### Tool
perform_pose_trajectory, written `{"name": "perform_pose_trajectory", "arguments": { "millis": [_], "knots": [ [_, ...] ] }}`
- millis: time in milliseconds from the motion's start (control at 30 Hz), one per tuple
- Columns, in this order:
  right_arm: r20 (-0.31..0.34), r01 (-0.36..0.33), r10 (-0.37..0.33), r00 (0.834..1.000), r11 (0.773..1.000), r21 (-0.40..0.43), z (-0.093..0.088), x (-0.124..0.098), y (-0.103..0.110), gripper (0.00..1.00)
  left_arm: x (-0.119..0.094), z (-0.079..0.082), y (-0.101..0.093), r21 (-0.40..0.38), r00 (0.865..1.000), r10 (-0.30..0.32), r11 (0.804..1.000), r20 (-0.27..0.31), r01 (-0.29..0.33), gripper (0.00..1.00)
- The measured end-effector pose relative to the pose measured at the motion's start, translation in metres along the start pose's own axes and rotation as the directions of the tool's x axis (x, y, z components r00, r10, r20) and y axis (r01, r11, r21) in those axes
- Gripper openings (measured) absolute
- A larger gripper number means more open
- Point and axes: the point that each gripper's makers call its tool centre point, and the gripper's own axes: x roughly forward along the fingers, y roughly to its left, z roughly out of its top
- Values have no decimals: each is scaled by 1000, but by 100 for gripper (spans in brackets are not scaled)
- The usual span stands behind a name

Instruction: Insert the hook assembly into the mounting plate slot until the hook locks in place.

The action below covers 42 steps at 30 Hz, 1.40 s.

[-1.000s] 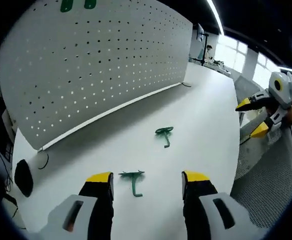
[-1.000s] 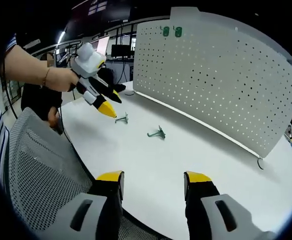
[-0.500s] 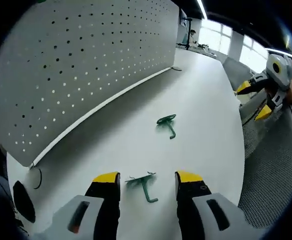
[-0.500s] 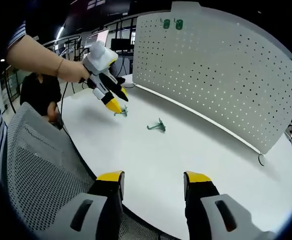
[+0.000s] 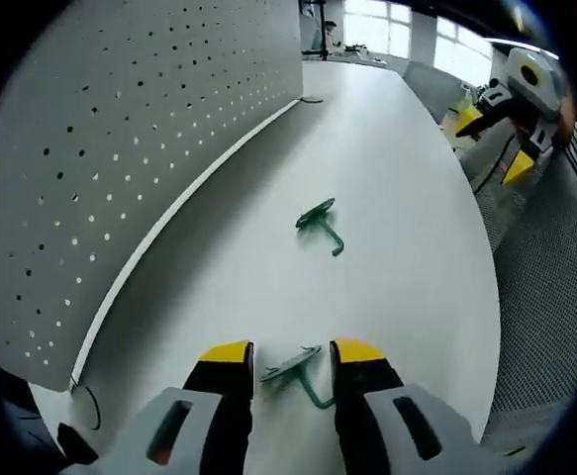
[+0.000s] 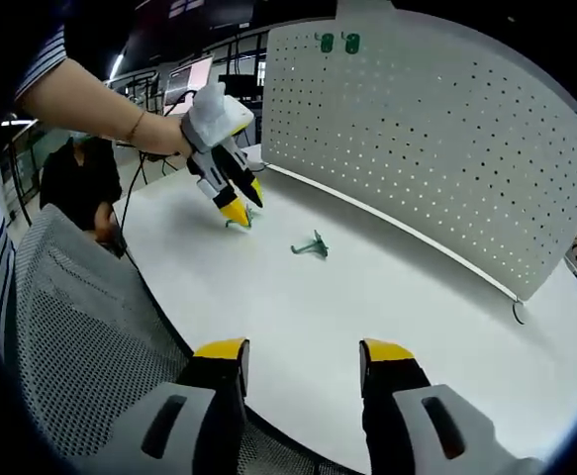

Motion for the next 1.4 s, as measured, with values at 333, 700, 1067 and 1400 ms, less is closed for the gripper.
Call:
{"name": "perform_pose_trajectory", "arguments": {
  "millis": [333, 700, 1067, 1400],
  "knots": [
    [10, 2, -2, 1000, 1000, 0, 1, 0, 0, 41, 5, -6, -1, 76, 995, -59, 995, -81, 65, 14],
    [17, -1, 1, 1000, 1000, 5, 3, -1, 0, 41, 7, -10, 1, -5, 988, -96, 995, -118, 96, 5],
    [28, 3, -3, 1000, 1000, 9, 5, -2, -1, 40, 4, -8, 5, 40, 991, -69, 997, -116, 74, 1],
    [43, 6, -6, 999, 1000, 12, 8, -3, -3, 40, -15, 15, 14, -140, 1000, -22, 990, 20, 24, 1]
  ]
}}
